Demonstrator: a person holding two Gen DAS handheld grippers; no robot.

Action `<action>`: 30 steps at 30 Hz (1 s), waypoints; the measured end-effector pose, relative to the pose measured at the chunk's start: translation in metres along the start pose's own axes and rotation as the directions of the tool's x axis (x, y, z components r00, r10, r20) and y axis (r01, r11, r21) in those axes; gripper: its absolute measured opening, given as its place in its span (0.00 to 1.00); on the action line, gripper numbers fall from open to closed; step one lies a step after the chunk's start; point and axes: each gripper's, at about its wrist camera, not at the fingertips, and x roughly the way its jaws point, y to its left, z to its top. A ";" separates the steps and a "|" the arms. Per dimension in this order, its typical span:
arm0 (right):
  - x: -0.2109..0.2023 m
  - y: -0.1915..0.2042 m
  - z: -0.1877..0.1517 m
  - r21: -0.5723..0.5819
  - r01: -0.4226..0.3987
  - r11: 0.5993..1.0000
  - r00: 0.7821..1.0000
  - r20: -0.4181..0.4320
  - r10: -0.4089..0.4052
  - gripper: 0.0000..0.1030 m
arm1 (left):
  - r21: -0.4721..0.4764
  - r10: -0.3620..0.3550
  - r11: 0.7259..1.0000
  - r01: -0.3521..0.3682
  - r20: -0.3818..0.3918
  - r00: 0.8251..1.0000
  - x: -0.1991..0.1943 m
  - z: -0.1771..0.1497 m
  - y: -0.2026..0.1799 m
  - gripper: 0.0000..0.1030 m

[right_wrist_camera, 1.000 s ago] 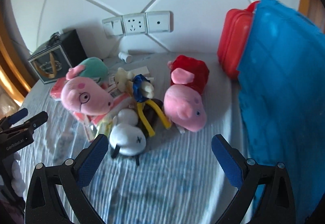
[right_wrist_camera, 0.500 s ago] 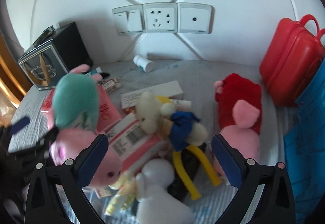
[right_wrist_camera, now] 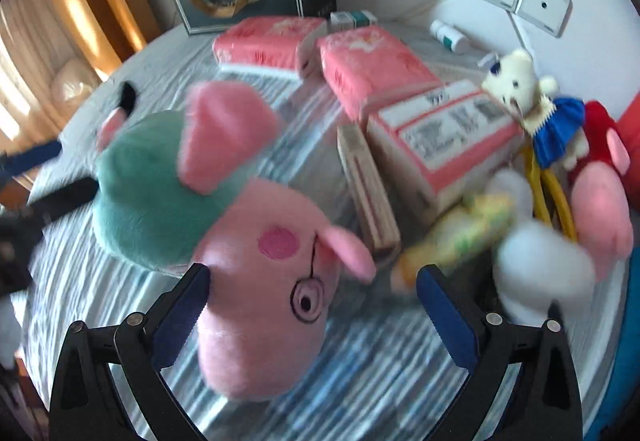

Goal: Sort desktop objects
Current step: 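Grasp the green-shirted pig plush with both grippers together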

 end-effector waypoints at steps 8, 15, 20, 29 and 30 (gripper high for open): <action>-0.020 -0.019 -0.036 0.076 0.080 0.994 0.996 -0.035 -0.078 1.00 | -0.014 -0.112 0.994 0.112 -0.088 0.990 0.006 -0.044 -0.016 0.89; -0.027 -0.014 -0.054 0.058 0.008 0.998 1.000 -0.029 -0.006 1.00 | -0.076 -0.121 0.991 0.113 -0.115 0.986 -0.005 -0.073 -0.022 0.89; -0.020 -0.019 -0.053 0.065 -0.015 0.998 1.000 -0.020 0.016 1.00 | -0.071 -0.081 0.995 0.072 -0.138 0.987 0.013 -0.084 -0.037 0.89; -0.001 -0.018 -0.042 0.005 -0.078 0.997 0.997 -0.028 0.078 1.00 | -0.078 -0.089 0.994 0.078 -0.148 0.985 0.033 -0.087 -0.042 1.00; 0.002 -0.018 -0.040 0.009 -0.082 0.997 0.996 -0.037 0.082 1.00 | -0.073 -0.099 0.993 0.088 -0.160 0.982 0.035 -0.087 -0.043 1.00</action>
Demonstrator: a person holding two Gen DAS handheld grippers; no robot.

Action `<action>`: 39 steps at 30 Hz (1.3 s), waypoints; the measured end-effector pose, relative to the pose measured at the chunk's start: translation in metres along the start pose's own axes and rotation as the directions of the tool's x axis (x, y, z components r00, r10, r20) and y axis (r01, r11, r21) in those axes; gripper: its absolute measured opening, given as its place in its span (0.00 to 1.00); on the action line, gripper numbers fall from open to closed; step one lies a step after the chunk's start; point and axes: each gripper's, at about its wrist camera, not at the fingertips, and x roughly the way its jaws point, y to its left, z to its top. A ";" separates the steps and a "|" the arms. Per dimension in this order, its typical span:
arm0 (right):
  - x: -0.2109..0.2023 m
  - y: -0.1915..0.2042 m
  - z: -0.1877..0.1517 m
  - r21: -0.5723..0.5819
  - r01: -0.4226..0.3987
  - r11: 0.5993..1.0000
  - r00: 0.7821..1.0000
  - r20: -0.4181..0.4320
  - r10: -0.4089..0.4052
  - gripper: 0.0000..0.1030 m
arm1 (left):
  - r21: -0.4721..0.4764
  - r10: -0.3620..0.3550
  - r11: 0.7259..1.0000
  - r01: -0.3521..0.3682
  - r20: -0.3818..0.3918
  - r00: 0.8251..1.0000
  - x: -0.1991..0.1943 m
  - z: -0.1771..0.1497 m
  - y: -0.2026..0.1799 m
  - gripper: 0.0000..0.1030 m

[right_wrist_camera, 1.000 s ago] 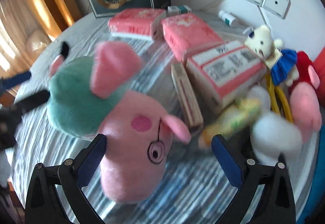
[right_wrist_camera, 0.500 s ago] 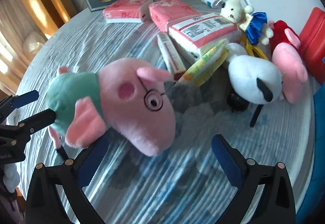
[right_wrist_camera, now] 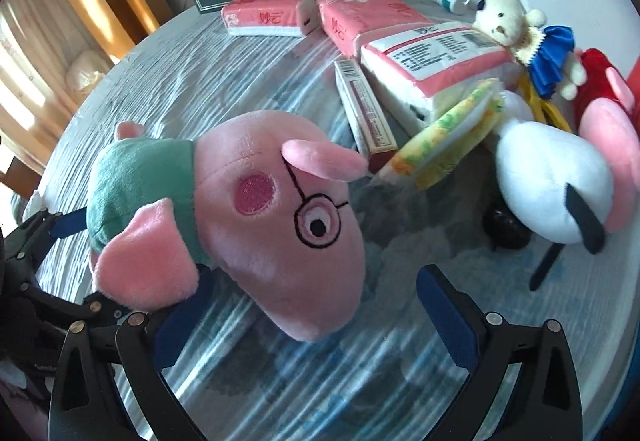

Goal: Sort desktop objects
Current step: 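Grasp the green-shirted pig plush with both grippers together, then carry the pig plush into the blue bin and open both grippers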

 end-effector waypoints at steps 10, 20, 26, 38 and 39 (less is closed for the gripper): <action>0.009 0.014 0.009 -0.035 -0.002 0.999 1.000 0.003 0.002 0.84 | 0.056 0.060 0.997 -0.059 -0.012 0.998 0.012 0.006 -0.010 1.00; 0.001 0.025 0.005 -0.038 -0.010 0.999 0.999 0.045 0.012 0.63 | 0.096 0.017 0.995 -0.021 0.041 0.999 -0.010 0.002 -0.017 0.65; -0.041 0.031 -0.008 -0.029 -0.003 1.000 0.993 0.121 0.007 0.62 | 0.134 0.001 0.991 -0.018 0.126 0.992 -0.052 0.001 -0.027 0.65; -0.173 0.050 -0.049 0.005 0.089 0.996 0.939 0.334 -0.085 0.62 | 0.244 -0.088 0.970 0.005 0.332 0.939 -0.168 -0.018 -0.069 0.65; -0.188 0.052 -0.056 0.013 0.106 0.994 0.930 0.352 -0.104 0.62 | 0.258 -0.103 0.966 0.010 0.347 0.932 -0.178 -0.021 -0.076 0.65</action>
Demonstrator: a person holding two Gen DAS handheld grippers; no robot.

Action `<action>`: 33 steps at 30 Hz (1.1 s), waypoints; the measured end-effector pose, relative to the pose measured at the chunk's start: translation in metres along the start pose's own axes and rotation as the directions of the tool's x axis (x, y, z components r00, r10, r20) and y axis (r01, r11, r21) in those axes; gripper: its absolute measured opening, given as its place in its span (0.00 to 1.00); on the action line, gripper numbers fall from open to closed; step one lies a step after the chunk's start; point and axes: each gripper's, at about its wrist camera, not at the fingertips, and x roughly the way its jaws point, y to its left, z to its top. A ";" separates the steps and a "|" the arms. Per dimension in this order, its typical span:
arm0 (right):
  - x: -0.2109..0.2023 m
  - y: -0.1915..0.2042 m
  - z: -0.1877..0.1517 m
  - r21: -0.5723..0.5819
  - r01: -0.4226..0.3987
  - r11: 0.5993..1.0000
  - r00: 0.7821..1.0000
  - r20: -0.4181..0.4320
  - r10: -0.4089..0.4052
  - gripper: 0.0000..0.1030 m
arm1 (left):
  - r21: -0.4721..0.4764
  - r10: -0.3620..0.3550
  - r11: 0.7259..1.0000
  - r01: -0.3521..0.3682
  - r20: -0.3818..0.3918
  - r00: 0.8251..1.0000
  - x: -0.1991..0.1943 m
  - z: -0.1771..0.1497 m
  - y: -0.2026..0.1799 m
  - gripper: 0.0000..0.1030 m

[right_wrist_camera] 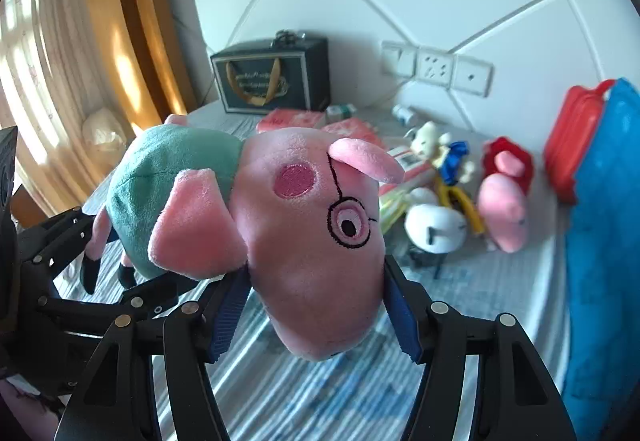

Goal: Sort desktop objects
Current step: 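Carry the pig plush into the blue bin and open both grippers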

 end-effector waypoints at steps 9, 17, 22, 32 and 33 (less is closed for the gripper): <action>-0.133 -0.025 -0.026 0.065 0.159 0.985 0.972 0.164 -0.168 0.62 | 0.150 -0.140 0.982 0.114 0.175 0.975 -0.075 0.030 -0.086 0.65; -0.264 -0.074 -0.061 0.211 0.312 0.926 0.884 0.292 -0.364 0.61 | 0.315 -0.322 0.921 0.229 0.289 0.901 -0.132 0.066 -0.196 0.65; -0.326 -0.104 -0.086 0.276 0.385 0.881 0.820 0.335 -0.464 0.61 | 0.391 -0.402 0.880 0.270 0.309 0.862 -0.154 0.082 -0.259 0.65; -0.406 -0.184 -0.134 0.400 0.458 0.794 0.733 0.336 -0.592 0.61 | 0.496 -0.526 0.787 0.368 0.227 0.820 -0.159 0.109 -0.381 0.65; -0.411 -0.194 -0.137 0.412 0.464 0.784 0.727 0.328 -0.603 0.61 | 0.502 -0.531 0.780 0.374 0.216 0.819 -0.160 0.111 -0.392 0.66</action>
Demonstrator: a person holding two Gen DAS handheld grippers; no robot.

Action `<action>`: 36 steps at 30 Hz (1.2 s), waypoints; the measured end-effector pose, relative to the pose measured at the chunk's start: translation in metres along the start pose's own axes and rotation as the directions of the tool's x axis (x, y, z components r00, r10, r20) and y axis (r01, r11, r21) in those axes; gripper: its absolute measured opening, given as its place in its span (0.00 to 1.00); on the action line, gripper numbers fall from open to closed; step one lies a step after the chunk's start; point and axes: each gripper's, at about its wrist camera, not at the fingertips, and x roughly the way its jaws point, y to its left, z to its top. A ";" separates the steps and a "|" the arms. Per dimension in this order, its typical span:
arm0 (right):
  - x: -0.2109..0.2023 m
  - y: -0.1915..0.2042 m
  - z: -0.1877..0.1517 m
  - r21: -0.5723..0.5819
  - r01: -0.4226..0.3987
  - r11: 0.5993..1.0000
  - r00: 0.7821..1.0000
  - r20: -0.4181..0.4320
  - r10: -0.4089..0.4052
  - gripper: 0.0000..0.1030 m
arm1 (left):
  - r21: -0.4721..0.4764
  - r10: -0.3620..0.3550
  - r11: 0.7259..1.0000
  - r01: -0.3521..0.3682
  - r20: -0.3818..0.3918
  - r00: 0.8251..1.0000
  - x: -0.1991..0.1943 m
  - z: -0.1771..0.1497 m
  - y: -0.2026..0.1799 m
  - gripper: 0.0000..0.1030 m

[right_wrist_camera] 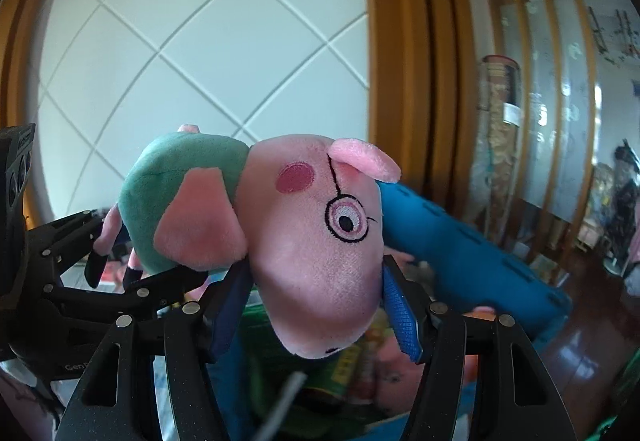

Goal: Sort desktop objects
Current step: 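Carry the pig plush into the blue bin and open both grippers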

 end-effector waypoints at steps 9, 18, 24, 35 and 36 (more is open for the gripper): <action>0.037 -0.088 -0.002 0.060 0.085 0.995 0.994 -0.080 -0.080 0.61 | 0.045 -0.056 0.997 0.062 -0.128 0.990 0.086 0.034 -0.050 0.66; 0.076 -0.123 -0.024 0.122 0.082 0.989 0.979 -0.197 -0.057 0.57 | 0.108 -0.019 0.993 0.045 -0.232 0.973 0.117 0.036 -0.073 0.69; 0.093 -0.125 -0.036 0.133 0.099 0.986 0.969 -0.240 -0.065 0.57 | 0.088 -0.013 0.995 0.037 -0.259 0.966 0.119 0.031 -0.067 0.69; 0.095 -0.121 -0.051 0.131 0.135 0.982 0.959 -0.267 -0.096 0.79 | 0.041 0.020 0.999 -0.011 -0.228 0.973 0.112 0.026 -0.055 0.69; 0.093 -0.119 -0.050 0.132 0.134 0.982 0.960 -0.263 -0.096 0.81 | 0.024 0.015 1.000 -0.011 -0.219 0.976 0.110 0.027 -0.051 0.69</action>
